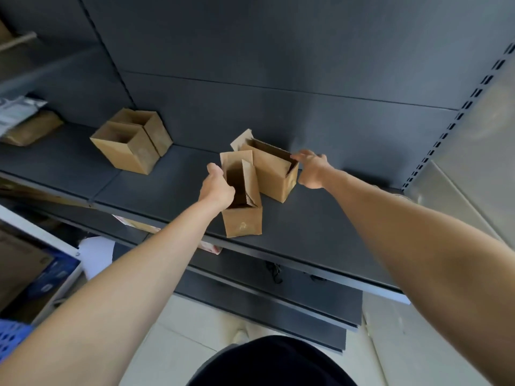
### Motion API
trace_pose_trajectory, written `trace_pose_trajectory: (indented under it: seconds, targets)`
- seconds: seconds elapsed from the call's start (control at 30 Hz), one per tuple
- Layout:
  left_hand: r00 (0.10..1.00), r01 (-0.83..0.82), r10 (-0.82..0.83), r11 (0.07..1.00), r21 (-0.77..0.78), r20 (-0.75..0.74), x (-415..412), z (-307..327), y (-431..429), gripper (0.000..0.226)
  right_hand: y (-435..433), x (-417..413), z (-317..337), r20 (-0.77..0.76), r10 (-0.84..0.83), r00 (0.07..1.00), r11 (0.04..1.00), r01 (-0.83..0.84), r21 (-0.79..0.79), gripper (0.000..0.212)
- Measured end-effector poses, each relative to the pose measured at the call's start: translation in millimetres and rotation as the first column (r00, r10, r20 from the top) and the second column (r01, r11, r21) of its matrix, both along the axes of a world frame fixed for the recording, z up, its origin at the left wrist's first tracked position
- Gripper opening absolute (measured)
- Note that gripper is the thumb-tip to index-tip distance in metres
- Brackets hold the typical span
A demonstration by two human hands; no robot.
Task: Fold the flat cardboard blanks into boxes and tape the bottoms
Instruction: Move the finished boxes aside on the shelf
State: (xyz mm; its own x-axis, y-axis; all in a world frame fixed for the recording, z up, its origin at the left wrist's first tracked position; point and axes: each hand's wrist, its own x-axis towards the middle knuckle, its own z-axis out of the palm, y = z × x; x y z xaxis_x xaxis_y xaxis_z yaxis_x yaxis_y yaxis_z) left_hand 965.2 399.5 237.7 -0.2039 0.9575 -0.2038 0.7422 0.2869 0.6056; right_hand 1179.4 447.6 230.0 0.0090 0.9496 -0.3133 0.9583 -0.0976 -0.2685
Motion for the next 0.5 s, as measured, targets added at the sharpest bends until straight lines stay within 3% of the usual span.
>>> trace_pose_trajectory:
  seconds: [0.13,0.27,0.4,0.5]
  targets:
    - [0.999,0.039,-0.041,0.998,0.045,0.033,-2,-4,13,0.033,1,-5,0,0.023,-0.015,1.0,1.0,0.015,-0.019,0.047]
    - [0.979,0.101,-0.072,0.985,0.143,-0.193,9,-3,24,0.022,11,-15,13,0.008,-0.036,0.999,0.997,0.035,0.062,0.024]
    - [0.961,0.156,-0.132,0.984,0.081,-0.244,24,-2,28,0.015,18,-14,17,-0.154,-0.251,0.956,0.946,0.276,0.169,0.029]
    - [0.96,0.204,-0.209,0.978,-0.044,-0.184,28,-5,31,0.027,19,-12,9,-0.171,-0.196,0.966,0.98,0.201,0.013,0.049]
